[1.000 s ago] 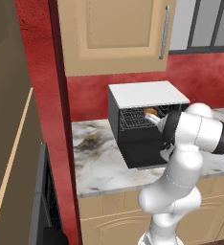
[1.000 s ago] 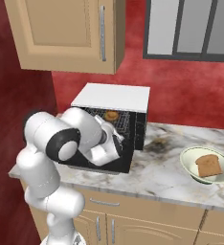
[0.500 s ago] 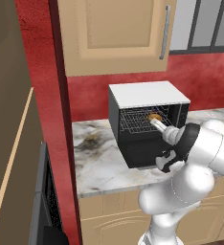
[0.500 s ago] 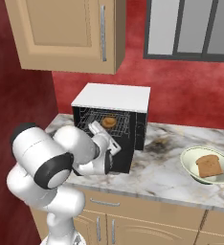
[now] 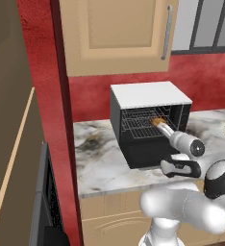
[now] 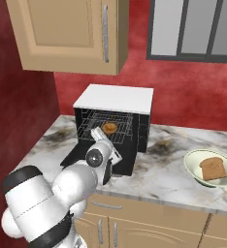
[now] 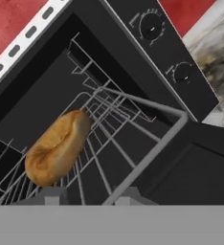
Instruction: Pick up the heated bread from the toaster oven and place it in the bowl. Then move the bread bowl to the dining counter.
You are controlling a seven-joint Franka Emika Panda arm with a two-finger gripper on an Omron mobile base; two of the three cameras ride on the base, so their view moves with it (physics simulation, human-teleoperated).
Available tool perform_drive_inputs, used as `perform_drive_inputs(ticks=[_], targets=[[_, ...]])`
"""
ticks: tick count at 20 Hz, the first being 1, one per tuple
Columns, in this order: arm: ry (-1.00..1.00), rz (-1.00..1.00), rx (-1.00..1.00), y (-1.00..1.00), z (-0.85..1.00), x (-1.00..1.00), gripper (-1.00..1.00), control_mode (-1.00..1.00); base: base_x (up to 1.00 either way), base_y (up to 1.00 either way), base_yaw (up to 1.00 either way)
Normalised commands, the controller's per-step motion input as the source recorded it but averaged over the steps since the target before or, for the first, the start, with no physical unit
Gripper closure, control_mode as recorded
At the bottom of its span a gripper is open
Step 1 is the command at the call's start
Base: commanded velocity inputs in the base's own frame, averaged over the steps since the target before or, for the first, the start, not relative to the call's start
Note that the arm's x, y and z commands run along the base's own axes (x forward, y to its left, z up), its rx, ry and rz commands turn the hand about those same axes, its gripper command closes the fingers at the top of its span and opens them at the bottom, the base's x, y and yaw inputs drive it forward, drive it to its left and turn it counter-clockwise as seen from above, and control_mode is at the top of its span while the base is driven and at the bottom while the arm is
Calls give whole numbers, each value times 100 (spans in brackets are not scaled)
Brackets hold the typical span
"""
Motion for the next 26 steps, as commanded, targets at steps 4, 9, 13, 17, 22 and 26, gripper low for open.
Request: perform_drive_inputs(ticks=[4,9,13,17,22,26], targets=[[-7,0,2,-5,0,-23,100,-100,0,0,0],[0,0,0,0,0,-1,100,-100,0,0,0],[0,0,0,0,0,0,100,-100,0,0,0],[0,0,0,0,0,0,100,-100,0,0,0],[0,0,0,0,0,-9,100,-100,0,0,0],[0,0,0,0,0,-14,100,-100,0,0,0]])
